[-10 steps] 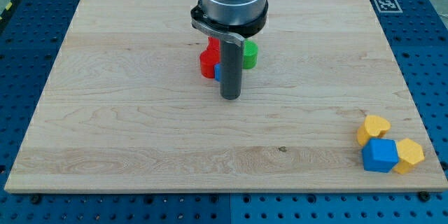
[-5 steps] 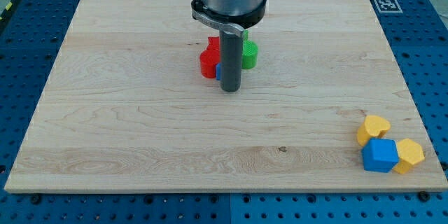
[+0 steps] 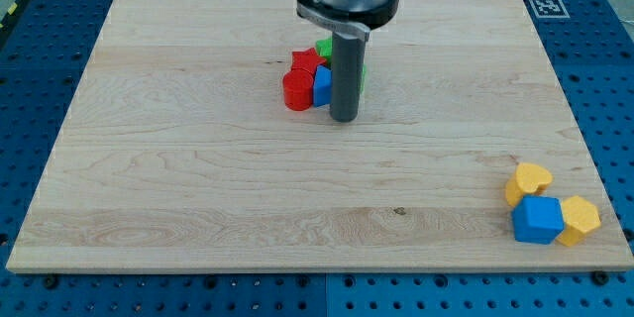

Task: Push the blue triangle into the red star

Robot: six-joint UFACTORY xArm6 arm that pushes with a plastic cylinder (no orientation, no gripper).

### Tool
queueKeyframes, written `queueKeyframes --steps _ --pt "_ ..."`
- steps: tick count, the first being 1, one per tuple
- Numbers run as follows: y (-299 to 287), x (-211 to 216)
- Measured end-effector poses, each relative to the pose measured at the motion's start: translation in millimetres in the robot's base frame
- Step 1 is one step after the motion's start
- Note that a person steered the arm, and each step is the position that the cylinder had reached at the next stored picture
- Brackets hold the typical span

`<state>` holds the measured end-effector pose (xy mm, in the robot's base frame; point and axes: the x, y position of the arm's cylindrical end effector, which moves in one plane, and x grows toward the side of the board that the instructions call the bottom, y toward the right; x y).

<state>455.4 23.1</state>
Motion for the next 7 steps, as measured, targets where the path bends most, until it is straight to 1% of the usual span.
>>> queueKeyframes --steps 1,2,3,4,5,6,7 --pt "-22.2 32.1" --pt "-59.4 74.3" --pt "-76.5 91.6" --pt "-76.5 91.6" --pt "-79.8 112.2" --pt "-97.5 161.3" --pt "-97.5 162.2"
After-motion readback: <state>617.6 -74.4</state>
